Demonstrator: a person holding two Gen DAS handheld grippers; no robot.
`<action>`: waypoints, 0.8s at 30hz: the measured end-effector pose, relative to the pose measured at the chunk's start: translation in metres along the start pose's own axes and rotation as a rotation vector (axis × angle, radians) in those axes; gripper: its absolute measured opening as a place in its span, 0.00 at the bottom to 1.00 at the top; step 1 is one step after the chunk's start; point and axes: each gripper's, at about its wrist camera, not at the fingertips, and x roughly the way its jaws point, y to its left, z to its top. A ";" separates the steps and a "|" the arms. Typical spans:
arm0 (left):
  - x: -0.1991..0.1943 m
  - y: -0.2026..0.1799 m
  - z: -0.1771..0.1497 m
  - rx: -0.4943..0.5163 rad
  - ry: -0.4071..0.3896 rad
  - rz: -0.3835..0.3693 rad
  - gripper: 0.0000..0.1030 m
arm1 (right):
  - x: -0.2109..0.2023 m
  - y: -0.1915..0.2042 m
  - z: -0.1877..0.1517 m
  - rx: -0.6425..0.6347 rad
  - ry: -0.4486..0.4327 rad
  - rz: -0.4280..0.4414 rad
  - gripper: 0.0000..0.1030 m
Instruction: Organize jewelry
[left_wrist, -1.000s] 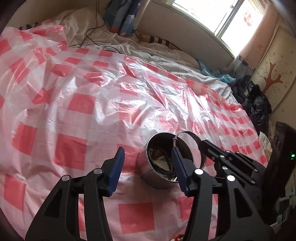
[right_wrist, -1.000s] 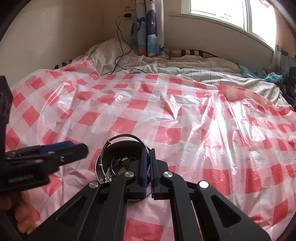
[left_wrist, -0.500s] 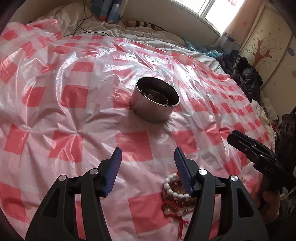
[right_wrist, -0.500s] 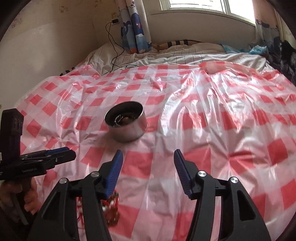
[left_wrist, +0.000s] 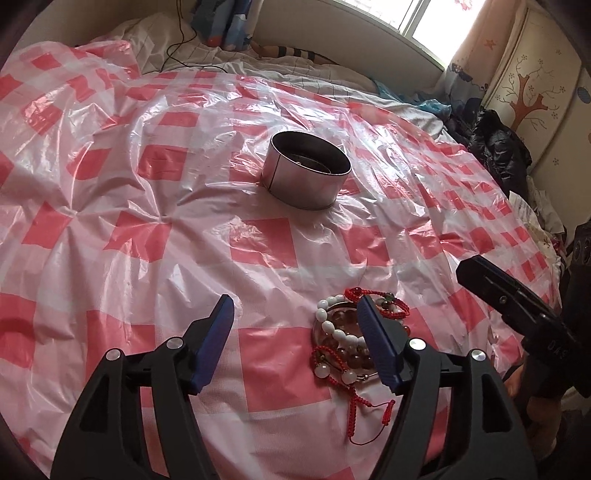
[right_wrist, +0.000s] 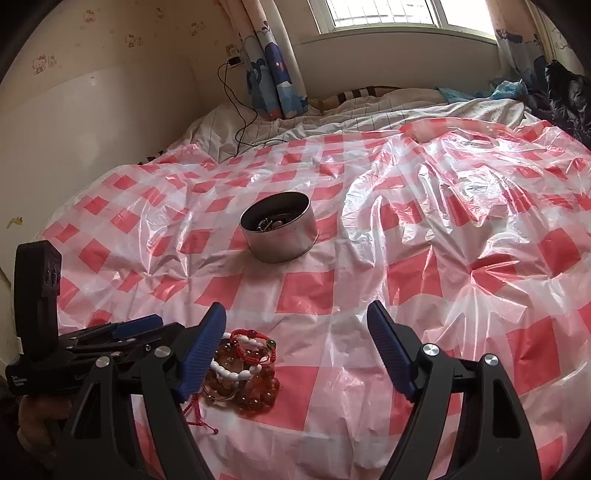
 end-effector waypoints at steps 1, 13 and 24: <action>0.000 0.002 0.001 -0.005 -0.001 0.002 0.65 | 0.002 0.000 -0.001 -0.002 0.002 -0.005 0.74; 0.005 0.005 0.003 -0.027 0.003 0.019 0.71 | 0.011 -0.005 -0.003 0.018 0.028 0.003 0.79; 0.010 0.006 0.003 -0.033 0.003 0.027 0.73 | 0.013 -0.004 -0.003 0.029 0.039 0.019 0.79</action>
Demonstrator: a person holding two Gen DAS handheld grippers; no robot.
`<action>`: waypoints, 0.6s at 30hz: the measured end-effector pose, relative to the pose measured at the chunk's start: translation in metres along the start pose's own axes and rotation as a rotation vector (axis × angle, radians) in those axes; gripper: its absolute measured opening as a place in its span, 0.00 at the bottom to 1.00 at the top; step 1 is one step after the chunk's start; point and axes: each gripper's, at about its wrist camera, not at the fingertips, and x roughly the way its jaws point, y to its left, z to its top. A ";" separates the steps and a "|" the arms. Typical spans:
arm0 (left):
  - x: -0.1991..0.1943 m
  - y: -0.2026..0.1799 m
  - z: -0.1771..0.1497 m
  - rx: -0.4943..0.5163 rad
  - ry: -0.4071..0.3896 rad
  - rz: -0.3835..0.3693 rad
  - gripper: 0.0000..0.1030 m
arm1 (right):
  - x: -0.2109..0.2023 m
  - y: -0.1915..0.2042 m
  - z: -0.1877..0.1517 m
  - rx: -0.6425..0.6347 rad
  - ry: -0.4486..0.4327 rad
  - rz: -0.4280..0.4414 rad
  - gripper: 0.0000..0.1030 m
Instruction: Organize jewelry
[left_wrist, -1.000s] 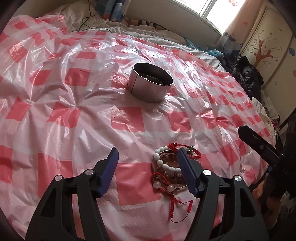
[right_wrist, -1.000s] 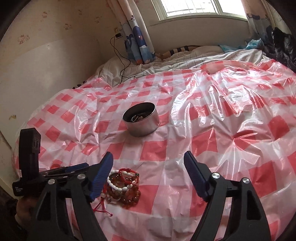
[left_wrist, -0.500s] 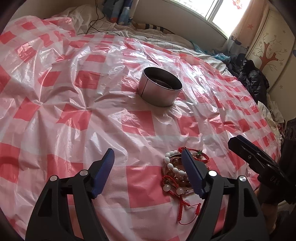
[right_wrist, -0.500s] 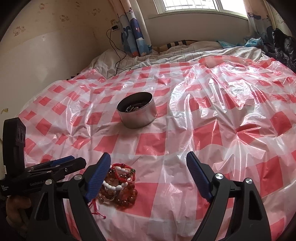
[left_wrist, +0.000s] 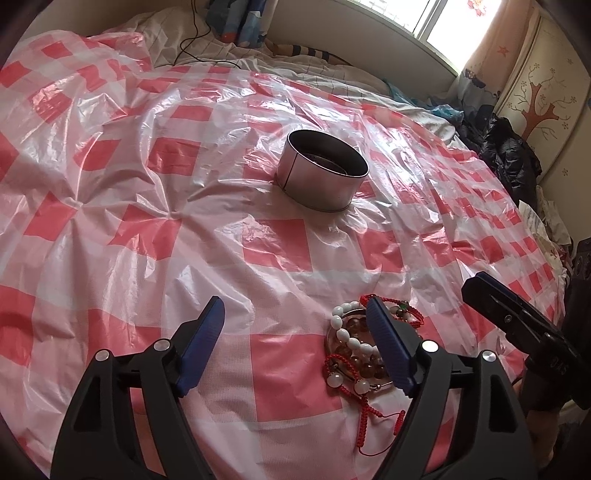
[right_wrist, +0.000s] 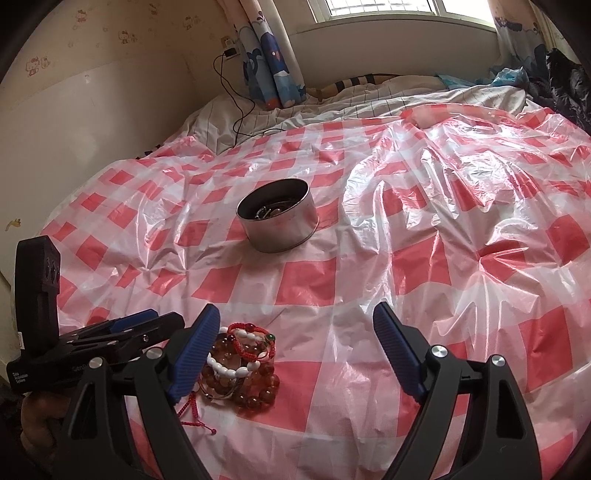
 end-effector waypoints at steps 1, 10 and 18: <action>0.000 0.000 0.000 0.000 -0.001 0.000 0.73 | 0.000 0.000 0.000 0.000 0.000 0.000 0.79; 0.000 0.000 0.000 -0.001 -0.002 -0.001 0.75 | 0.001 0.001 -0.001 0.004 0.005 0.004 0.79; -0.006 0.011 0.001 -0.015 -0.012 -0.006 0.76 | 0.003 -0.033 0.002 0.208 0.036 0.164 0.79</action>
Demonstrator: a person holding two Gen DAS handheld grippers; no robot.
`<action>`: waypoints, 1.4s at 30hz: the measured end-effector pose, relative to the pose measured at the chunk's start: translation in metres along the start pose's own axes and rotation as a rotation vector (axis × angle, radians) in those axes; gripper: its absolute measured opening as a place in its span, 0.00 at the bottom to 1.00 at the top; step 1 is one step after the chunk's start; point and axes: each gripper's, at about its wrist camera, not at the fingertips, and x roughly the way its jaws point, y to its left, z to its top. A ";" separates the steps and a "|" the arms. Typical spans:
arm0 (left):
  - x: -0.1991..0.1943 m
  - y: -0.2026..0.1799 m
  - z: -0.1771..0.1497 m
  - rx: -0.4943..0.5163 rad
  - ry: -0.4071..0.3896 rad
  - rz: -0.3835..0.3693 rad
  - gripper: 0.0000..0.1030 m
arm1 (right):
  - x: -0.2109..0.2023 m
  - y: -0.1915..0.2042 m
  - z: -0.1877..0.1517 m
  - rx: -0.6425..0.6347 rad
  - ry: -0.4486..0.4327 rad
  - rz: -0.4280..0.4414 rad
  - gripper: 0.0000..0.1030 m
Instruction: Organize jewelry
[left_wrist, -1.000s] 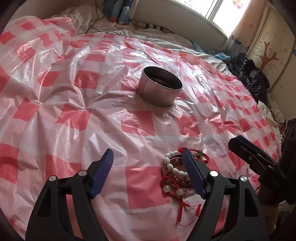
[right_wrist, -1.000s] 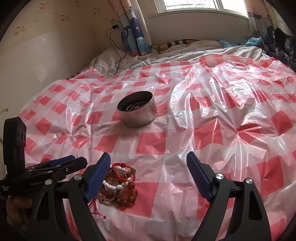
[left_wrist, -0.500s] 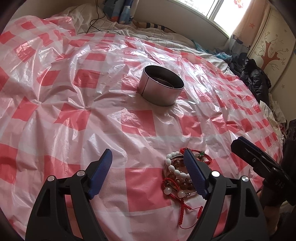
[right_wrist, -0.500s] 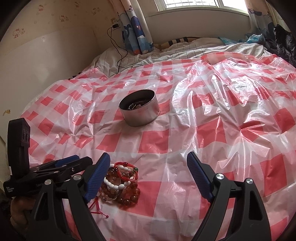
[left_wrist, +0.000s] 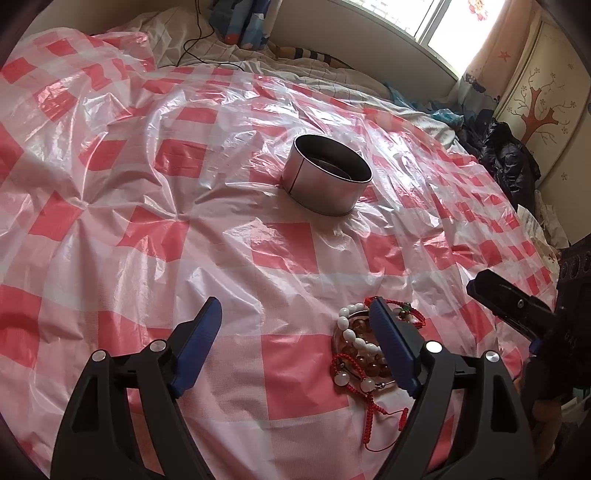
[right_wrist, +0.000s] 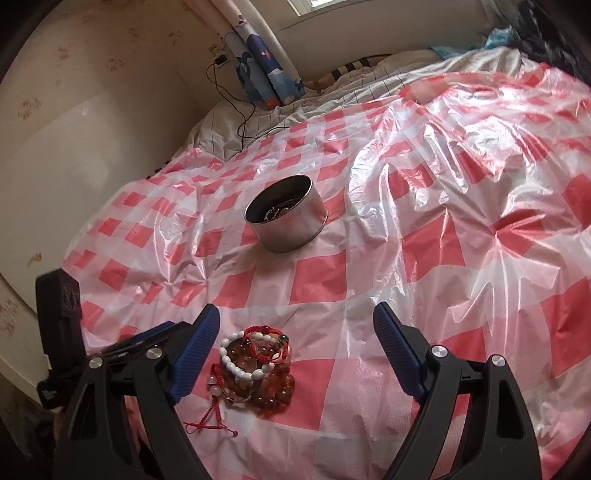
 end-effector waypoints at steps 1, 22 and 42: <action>-0.002 0.003 0.000 -0.006 -0.005 0.003 0.76 | -0.001 -0.005 0.001 0.031 0.005 0.019 0.79; -0.025 0.029 -0.006 0.002 -0.022 0.014 0.77 | 0.062 0.028 -0.015 -0.123 0.247 0.030 0.25; -0.021 -0.033 -0.066 0.349 0.088 -0.062 0.03 | 0.044 0.007 -0.004 0.037 0.180 0.120 0.70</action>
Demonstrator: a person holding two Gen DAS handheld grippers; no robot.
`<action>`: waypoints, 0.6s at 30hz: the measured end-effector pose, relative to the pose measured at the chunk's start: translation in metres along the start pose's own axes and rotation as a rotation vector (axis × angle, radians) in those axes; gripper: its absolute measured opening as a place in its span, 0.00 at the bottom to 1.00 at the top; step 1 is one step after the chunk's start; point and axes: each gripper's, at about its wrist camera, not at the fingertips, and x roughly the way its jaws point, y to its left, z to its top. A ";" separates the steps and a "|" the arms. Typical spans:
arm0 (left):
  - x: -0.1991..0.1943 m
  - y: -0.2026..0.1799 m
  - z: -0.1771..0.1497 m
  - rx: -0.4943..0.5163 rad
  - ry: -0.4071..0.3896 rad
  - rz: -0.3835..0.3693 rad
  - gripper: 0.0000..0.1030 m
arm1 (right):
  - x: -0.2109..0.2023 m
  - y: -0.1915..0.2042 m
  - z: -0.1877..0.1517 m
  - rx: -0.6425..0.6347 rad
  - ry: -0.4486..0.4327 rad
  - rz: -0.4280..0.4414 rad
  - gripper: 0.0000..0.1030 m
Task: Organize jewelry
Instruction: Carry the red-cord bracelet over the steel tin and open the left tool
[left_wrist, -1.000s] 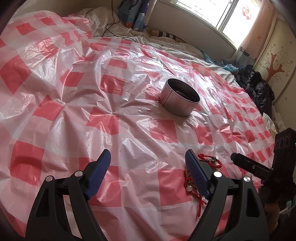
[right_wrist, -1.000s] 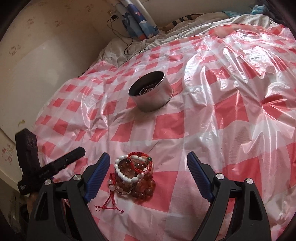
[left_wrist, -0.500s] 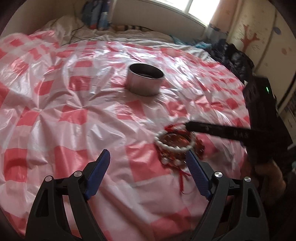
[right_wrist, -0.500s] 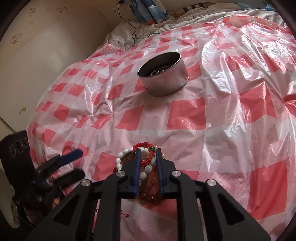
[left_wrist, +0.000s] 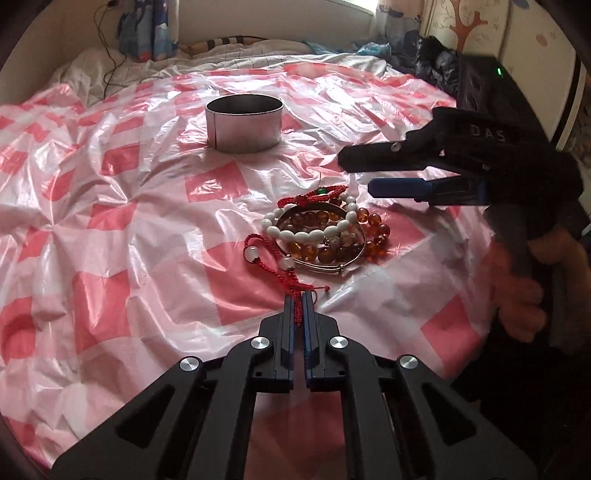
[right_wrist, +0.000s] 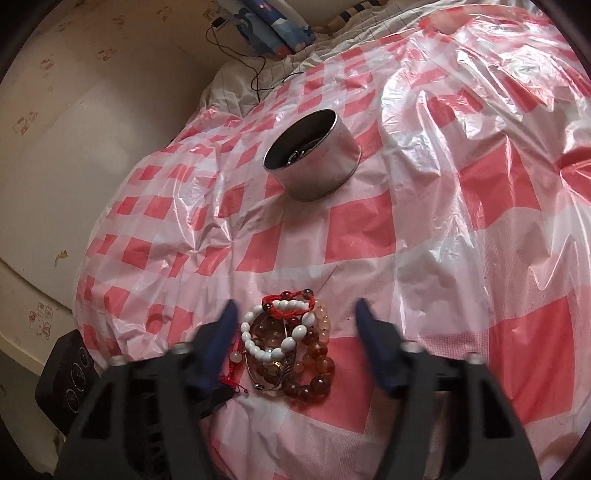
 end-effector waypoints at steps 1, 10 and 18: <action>-0.003 0.004 0.001 -0.016 -0.012 -0.005 0.03 | 0.001 0.001 0.002 -0.004 0.002 0.013 0.70; -0.020 0.047 0.010 -0.212 -0.105 -0.016 0.03 | 0.039 -0.001 0.011 -0.005 0.090 -0.012 0.18; -0.022 0.050 0.013 -0.215 -0.139 -0.017 0.03 | 0.020 -0.009 0.015 0.031 -0.005 0.001 0.10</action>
